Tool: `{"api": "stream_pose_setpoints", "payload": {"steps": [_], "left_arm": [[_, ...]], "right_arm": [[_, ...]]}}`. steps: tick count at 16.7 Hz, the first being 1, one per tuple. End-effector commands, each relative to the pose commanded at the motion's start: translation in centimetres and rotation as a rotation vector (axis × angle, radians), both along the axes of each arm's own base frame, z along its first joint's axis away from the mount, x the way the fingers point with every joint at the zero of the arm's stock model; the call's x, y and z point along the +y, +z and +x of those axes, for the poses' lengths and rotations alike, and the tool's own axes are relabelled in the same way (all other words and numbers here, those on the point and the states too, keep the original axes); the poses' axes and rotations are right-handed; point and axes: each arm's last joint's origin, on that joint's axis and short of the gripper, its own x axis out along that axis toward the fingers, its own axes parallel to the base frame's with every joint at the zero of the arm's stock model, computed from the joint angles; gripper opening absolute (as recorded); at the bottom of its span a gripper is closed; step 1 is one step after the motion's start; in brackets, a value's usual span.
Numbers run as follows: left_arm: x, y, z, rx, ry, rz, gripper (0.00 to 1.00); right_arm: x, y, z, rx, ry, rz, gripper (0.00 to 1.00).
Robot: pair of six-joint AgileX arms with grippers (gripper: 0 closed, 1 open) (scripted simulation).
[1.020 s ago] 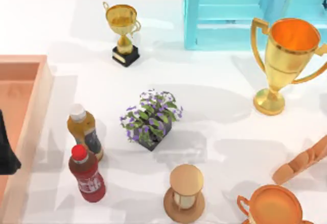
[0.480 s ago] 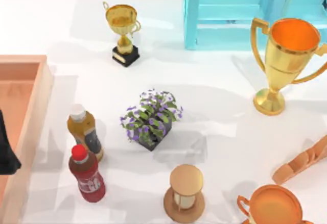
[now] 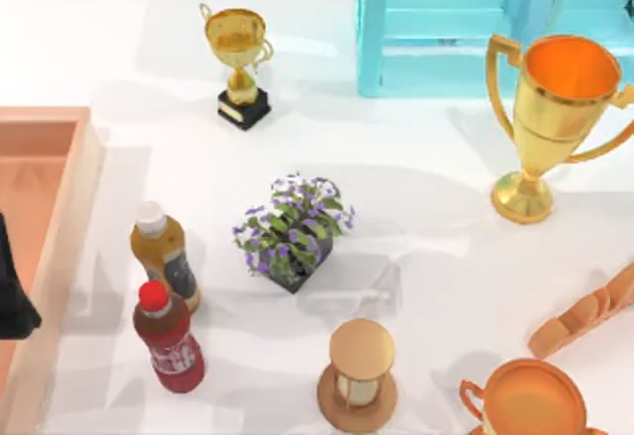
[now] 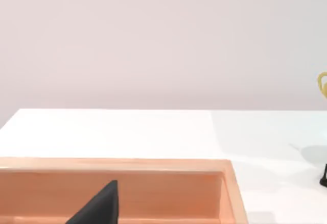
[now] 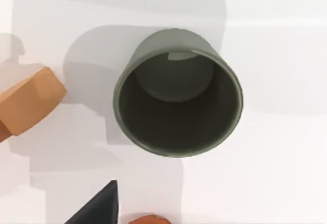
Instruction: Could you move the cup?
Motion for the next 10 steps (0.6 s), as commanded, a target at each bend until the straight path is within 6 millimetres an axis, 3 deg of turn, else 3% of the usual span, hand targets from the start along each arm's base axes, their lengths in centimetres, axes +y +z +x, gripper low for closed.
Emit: {"api": "stream_pose_setpoints", "payload": {"steps": [2, 8, 10], "left_arm": [[0.0, 0.0, 0.0, 0.000, 0.000, 0.000, 1.00], [0.0, 0.0, 0.0, 0.000, 0.000, 0.000, 1.00], [0.0, 0.0, 0.0, 0.000, 0.000, 0.000, 1.00]], "right_arm": [[-0.1, -1.1, 0.0, 0.005, -0.003, 0.002, 1.00], [-0.2, -8.2, 0.3, -0.010, -0.003, -0.003, 1.00], [-0.2, -9.7, 0.0, -0.001, -0.003, 0.000, 1.00]]}}
